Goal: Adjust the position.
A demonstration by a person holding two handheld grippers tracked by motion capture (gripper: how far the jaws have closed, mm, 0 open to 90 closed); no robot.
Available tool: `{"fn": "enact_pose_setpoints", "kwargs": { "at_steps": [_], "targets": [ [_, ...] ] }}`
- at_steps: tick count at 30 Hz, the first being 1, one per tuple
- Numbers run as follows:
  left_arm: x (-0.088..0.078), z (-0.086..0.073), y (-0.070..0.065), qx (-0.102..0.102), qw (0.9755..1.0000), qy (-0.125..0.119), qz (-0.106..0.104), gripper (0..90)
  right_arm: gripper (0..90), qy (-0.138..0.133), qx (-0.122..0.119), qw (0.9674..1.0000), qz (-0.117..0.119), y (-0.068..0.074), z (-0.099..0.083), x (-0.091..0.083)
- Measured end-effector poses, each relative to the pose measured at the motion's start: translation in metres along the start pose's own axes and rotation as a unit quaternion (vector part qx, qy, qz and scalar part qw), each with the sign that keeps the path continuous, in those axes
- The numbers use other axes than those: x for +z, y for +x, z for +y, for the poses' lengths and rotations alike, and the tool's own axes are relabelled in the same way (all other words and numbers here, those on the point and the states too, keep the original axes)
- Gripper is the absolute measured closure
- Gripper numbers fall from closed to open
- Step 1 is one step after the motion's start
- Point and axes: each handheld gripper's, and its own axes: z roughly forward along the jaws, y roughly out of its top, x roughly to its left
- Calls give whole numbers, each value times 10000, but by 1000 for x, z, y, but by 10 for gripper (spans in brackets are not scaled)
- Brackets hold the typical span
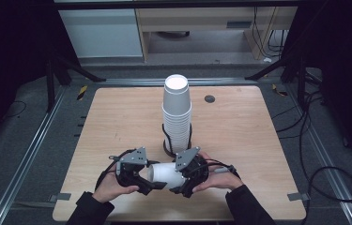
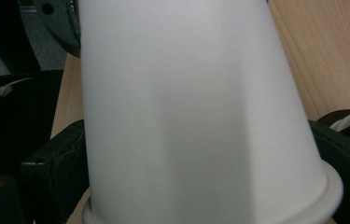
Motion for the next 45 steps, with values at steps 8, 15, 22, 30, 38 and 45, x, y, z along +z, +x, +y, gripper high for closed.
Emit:
{"fn": "enact_pose_setpoints", "kwargs": {
  "at_steps": [8,15,22,30,38,45],
  "targets": [
    [-5,-2,3,-7,9999,-78,65,228,41,-136,108,9998,-59,-2,-1,-8],
    [-20,-4,9,-92,9992,-332,217,227,42,-658,298,9973,-142,-9,-3,-34],
    [-39,-6,15,-199,9949,-944,290,227,46,-898,553,9943,-170,-16,-9,-47],
    [-48,-2,11,-145,9895,-1424,211,226,50,-1192,702,9904,81,-15,-8,-43],
    [-42,2,4,-105,9862,-1654,-50,226,49,-1457,813,9853,375,-15,-6,-38],
    [-34,4,0,-40,9866,-1611,-246,227,46,-1562,793,9832,510,-12,-4,-36]
  ]
}}
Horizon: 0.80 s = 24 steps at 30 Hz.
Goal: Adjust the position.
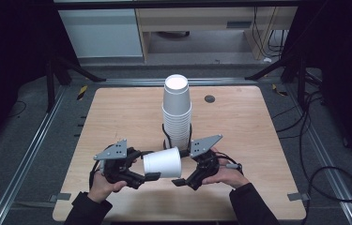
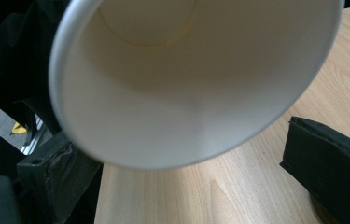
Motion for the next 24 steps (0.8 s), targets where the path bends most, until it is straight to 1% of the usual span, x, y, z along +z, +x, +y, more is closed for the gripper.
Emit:
{"fn": "enact_pose_setpoints", "kwargs": {
  "at_steps": [7,11,13,16,18,22,24],
  "targets": [
    [8,-1,-3,44,9998,53,-178,227,45,-118,-10,9997,190,3,1,2],
    [13,-3,-5,59,9996,110,-239,227,47,-103,-36,9996,253,5,2,5],
    [14,-3,-5,78,9996,143,-216,227,58,-90,-56,9996,272,5,2,6],
    [15,-4,-4,69,9996,160,-235,227,67,-58,-69,9996,265,4,1,6],
    [15,-4,-4,62,9996,169,-238,228,74,-67,-61,9995,309,4,0,6],
    [16,-5,-3,59,9994,244,-252,224,82,-7,-96,9995,306,3,-1,7],
    [17,-5,-3,29,9995,214,-244,220,83,-4,-87,9995,296,3,-1,6]
  ]
}}
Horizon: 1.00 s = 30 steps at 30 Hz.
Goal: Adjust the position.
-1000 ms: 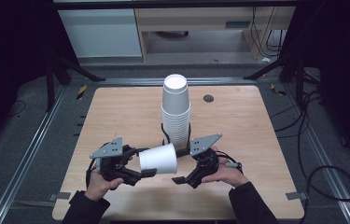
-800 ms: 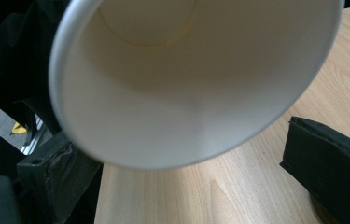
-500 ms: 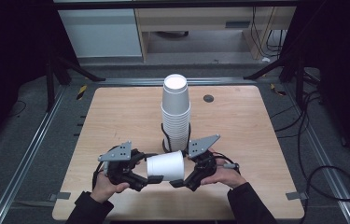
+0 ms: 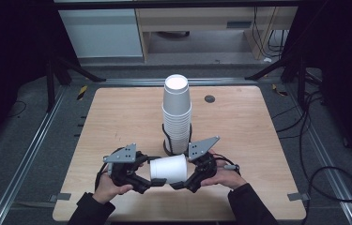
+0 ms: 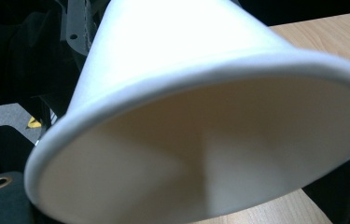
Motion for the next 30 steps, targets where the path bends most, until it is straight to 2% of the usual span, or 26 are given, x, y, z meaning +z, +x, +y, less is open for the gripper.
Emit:
{"fn": "enact_pose_setpoints", "kwargs": {
  "at_steps": [3,4,8,10,12,16,21,23,26,30],
  "targets": [
    [-1,0,-1,6,10000,-10,26,219,85,-23,21,10000,18,-1,0,-2],
    [-2,1,-1,26,9999,-38,97,212,85,-9,22,10000,17,0,0,-2],
    [-11,3,1,-34,9998,-63,162,160,85,55,63,9999,-126,-3,-2,-8],
    [-15,3,2,29,9995,5,301,143,85,147,37,9995,-271,-5,-3,-12],
    [-17,2,4,38,9991,217,372,129,84,342,-7,9983,-472,-5,-3,-16],
    [-11,-4,8,105,9955,711,622,113,83,794,-143,9937,-774,-6,-5,-16],
    [4,-12,9,220,9903,1214,639,105,83,1074,-199,9909,-783,-5,-7,-10],
    [10,-15,9,263,9889,1339,579,105,83,1188,-217,9897,-774,-5,-7,-6],
    [16,-17,9,319,9866,1503,551,104,83,1441,-268,9860,-791,-4,-6,1],
    [21,-19,9,383,9849,1617,494,110,82,1574,-289,9847,-689,-4,-6,9]
  ]
}}
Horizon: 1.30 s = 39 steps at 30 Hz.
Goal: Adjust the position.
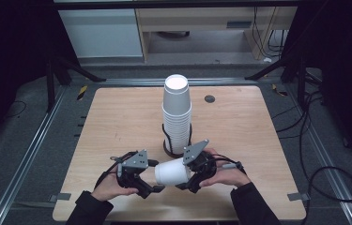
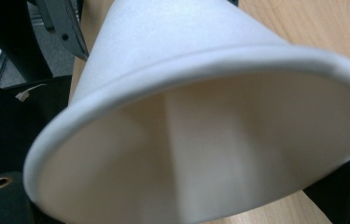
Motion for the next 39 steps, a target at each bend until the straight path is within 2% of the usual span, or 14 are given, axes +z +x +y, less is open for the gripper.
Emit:
{"fn": "enact_pose_setpoints", "kwargs": {
  "at_steps": [6,11,22,27,33,37,39],
  "targets": [
    [8,0,-2,106,9998,177,-53,135,82,68,-13,9999,81,2,5,8],
    [10,-1,-3,126,9997,209,-31,166,81,160,-41,9998,130,4,8,15],
    [10,-1,-3,318,9990,294,-116,220,79,109,-43,9995,278,4,8,15],
    [10,-2,-3,266,9991,257,-197,225,69,7,-66,9995,299,4,7,14],
    [7,-3,0,224,9993,237,-161,226,44,-68,-39,9997,250,3,7,11],
    [2,-5,3,99,9998,130,-92,226,36,-225,12,9996,161,1,7,3],
    [-2,-6,6,59,9999,82,-39,226,36,-401,75,9991,96,-1,7,-4]
  ]
}}
